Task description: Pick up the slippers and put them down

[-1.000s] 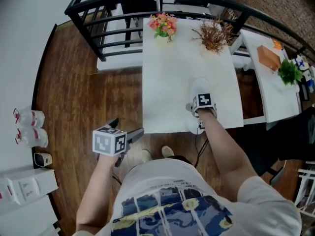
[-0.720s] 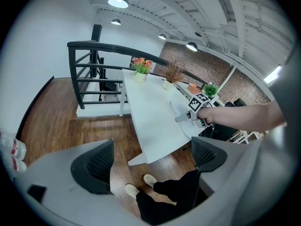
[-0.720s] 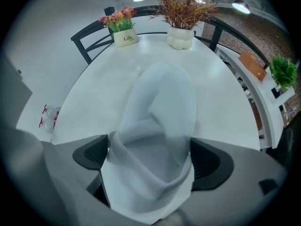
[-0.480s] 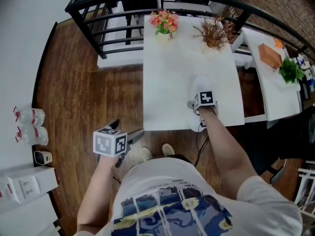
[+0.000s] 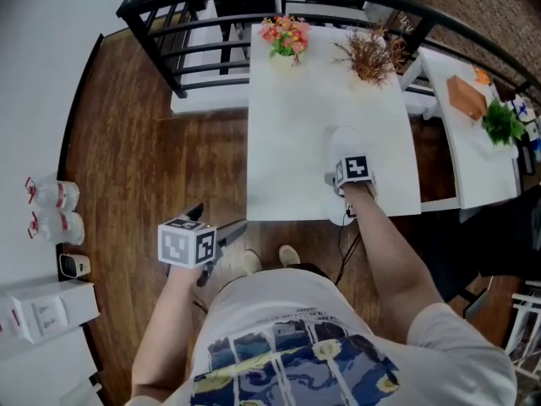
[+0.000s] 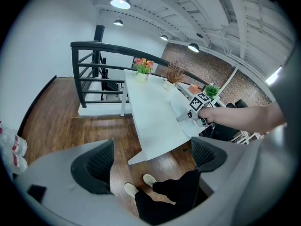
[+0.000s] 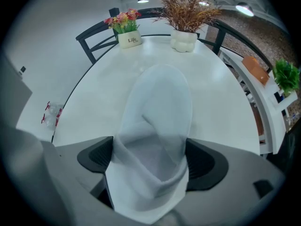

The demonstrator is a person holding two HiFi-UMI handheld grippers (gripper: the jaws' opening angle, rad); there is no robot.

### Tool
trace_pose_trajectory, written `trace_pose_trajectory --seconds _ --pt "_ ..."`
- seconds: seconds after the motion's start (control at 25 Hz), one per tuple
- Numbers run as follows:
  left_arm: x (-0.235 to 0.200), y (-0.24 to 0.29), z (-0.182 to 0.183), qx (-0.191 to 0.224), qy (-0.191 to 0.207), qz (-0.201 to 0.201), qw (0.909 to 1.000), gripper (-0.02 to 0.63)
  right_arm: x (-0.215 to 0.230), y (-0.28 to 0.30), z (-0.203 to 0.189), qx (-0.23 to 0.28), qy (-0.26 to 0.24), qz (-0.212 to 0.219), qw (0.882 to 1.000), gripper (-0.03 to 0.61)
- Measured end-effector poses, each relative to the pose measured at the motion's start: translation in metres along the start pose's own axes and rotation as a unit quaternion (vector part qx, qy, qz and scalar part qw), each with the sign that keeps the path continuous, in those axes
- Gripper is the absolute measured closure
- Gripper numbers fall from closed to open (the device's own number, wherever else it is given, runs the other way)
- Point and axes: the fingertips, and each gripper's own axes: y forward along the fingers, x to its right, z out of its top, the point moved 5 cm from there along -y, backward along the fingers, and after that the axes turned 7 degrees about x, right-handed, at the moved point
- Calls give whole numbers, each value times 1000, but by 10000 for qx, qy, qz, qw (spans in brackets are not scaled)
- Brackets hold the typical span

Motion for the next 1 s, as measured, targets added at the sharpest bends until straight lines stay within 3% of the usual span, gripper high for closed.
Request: trace_pose_trajectory --seconds 1.0 --pt "43 -3 -21 247 -334 400 9983 95 16 -39 4 354 -893 560 9938 107"
